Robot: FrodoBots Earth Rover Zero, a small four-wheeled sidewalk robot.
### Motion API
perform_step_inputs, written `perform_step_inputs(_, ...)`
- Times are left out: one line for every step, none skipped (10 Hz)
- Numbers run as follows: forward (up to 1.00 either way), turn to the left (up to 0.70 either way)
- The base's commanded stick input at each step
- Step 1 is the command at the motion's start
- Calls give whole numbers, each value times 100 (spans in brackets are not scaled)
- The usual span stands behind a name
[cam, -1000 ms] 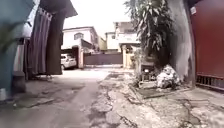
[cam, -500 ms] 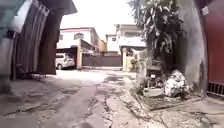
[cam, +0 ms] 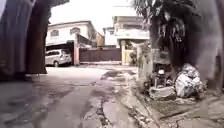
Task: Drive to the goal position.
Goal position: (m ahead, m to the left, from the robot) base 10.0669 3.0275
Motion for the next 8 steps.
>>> perform_step_inputs(70, 0)
perform_step_inputs(70, 0)
perform_step_inputs(70, 0)
perform_step_inputs(70, 0)
perform_step_inputs(70, 0)
perform_step_inputs(70, 0)
perform_step_inputs(70, 0)
perform_step_inputs(70, 0)
